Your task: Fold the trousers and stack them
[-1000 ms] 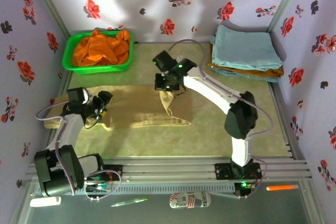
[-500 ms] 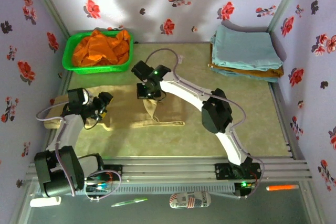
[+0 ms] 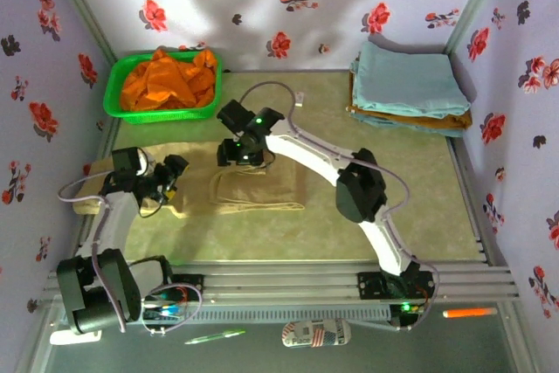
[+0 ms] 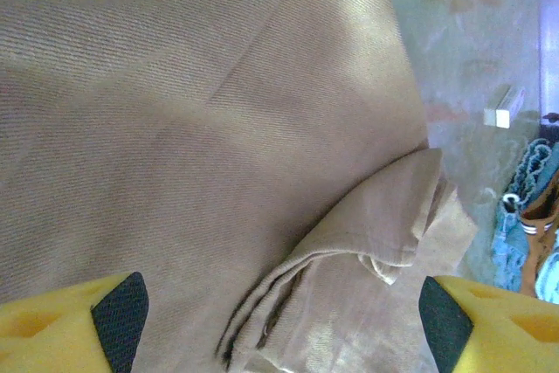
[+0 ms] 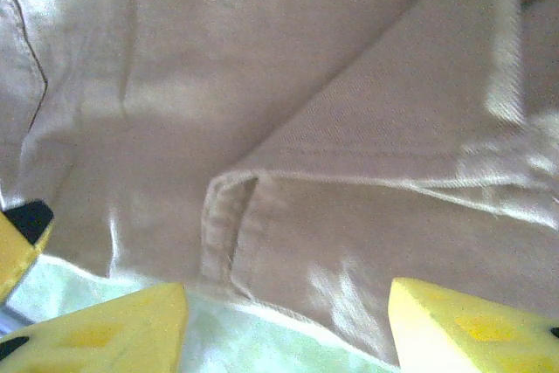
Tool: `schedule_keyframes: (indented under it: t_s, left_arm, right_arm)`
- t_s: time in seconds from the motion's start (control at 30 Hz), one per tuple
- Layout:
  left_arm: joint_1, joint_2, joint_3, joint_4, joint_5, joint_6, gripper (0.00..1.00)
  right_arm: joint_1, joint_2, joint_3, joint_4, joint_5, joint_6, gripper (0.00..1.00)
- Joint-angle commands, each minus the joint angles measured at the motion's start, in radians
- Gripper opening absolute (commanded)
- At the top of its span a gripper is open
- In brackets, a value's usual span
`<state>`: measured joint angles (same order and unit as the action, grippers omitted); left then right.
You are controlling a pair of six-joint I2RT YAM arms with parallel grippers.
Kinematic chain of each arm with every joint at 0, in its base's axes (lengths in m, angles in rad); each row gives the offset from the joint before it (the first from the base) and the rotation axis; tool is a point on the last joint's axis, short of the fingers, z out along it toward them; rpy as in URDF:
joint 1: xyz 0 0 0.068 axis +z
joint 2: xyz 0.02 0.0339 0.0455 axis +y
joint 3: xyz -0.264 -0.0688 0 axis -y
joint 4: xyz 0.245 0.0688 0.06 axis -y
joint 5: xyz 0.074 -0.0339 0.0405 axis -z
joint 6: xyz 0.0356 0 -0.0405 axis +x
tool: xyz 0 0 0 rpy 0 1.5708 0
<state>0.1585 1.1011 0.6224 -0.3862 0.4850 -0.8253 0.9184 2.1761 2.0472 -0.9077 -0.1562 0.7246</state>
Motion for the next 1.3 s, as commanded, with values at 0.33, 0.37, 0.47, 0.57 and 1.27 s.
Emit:
schedule_keyframes:
  t_s: [0.33, 0.37, 0.47, 0.57, 1.27]
  left_arm:
    - [-0.659, 0.383, 0.564, -0.305, -0.616, 0.265, 0.73]
    - [-0.707, 0.442, 0.611, -0.319, -0.651, 0.280, 0.73]
    - [-0.800, 0.603, 0.718, -0.344, -0.705, 0.315, 0.75]
    - [-0.850, 0.747, 0.806, -0.369, -0.730, 0.342, 0.78]
    - [-0.868, 0.859, 0.840, -0.388, -0.798, 0.347, 0.35]
  right_arm:
    - [-0.320, -0.486, -0.756, 0.193, 0.079, -0.043, 0.52]
    - [-0.330, -0.487, -0.793, 0.214, 0.062, -0.046, 0.51]
    - [-0.335, -0.474, -0.863, 0.254, 0.042, -0.057, 0.52]
    - [-0.335, -0.458, -0.913, 0.306, 0.018, -0.060, 0.54]
    - [-0.334, -0.441, -0.997, 0.386, -0.012, -0.057, 0.54]
